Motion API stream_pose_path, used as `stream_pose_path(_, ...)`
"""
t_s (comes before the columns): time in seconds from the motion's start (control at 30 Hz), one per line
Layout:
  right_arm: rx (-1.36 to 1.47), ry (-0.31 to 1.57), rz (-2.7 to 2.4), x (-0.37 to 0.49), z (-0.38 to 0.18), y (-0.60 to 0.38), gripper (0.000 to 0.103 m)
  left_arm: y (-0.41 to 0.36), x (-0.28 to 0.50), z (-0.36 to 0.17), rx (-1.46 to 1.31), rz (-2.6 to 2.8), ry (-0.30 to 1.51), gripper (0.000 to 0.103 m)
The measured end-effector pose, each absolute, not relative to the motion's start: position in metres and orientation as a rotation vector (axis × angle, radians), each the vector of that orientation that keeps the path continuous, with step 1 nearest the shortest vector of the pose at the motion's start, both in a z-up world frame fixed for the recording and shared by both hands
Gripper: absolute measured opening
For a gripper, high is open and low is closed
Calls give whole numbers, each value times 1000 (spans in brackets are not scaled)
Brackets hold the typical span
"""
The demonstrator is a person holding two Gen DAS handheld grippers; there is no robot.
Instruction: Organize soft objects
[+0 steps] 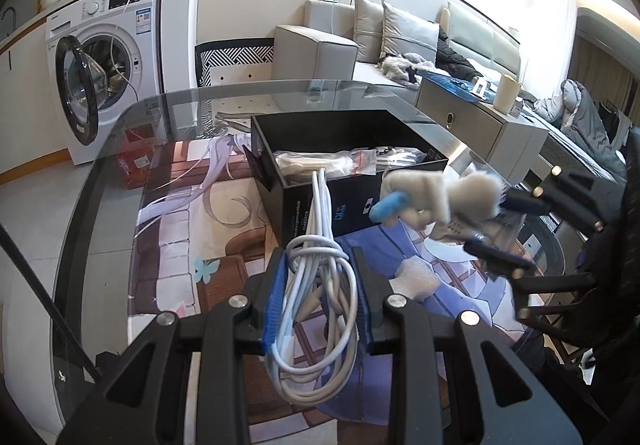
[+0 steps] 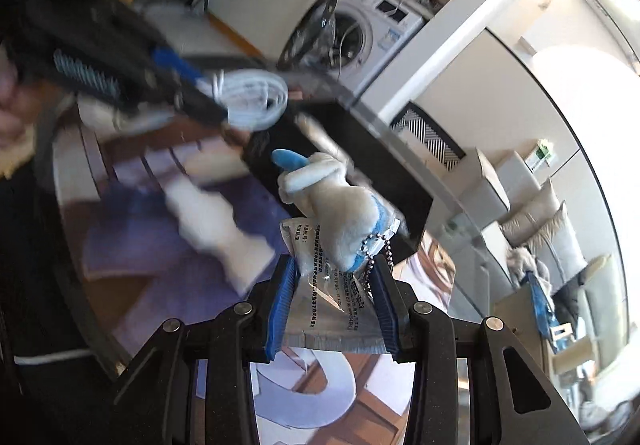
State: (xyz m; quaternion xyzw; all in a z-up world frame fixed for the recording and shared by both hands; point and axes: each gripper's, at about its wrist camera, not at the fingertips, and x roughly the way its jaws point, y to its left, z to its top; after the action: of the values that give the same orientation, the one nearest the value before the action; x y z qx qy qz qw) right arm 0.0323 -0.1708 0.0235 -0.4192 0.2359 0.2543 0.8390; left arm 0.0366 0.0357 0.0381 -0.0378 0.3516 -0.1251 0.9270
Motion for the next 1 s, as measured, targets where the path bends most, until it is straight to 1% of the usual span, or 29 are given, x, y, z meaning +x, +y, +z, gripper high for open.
stream_pose_path(0.13, -902, 506, 548, 32, 18, -171, 39, 37, 37, 38, -85, -260, 716, 29)
stream_pose_path(0.23, -818, 511, 608, 32, 27, -176, 39, 36, 38, 36, -82, -261, 722, 29)
stream_pose_path(0.4, -782, 516, 643, 29, 30, -180, 39, 33, 41, 32, -68, -259, 741, 29)
stream_pose_path(0.47, -772, 518, 655, 29, 31, -179, 39, 32, 41, 32, -60, -255, 739, 32)
stream_pose_path(0.5, -770, 518, 659, 28, 32, -179, 39, 32, 41, 33, -56, -252, 741, 42)
stream_pose_path(0.53, -769, 518, 664, 29, 32, -179, 39, 32, 41, 33, -53, -246, 740, 58)
stream_pose_path(0.6, -764, 519, 677, 27, 33, -178, 39, 32, 39, 35, -46, -248, 728, 60)
stream_pose_path(0.67, -764, 518, 688, 26, 34, -177, 39, 31, 39, 37, -49, -270, 726, 67)
stream_pose_path(0.7, -765, 517, 695, 25, 34, -176, 39, 31, 38, 38, -54, -281, 717, 79)
stream_pose_path(0.73, -766, 516, 701, 23, 33, -175, 39, 30, 37, 39, -59, -286, 704, 89)
stream_pose_path(0.8, -769, 519, 714, 22, 32, -174, 39, 31, 35, 41, -66, -306, 681, 90)
stream_pose_path(1.0, -779, 518, 773, 16, 30, -172, 39, 29, 38, 39, -84, -370, 688, 92)
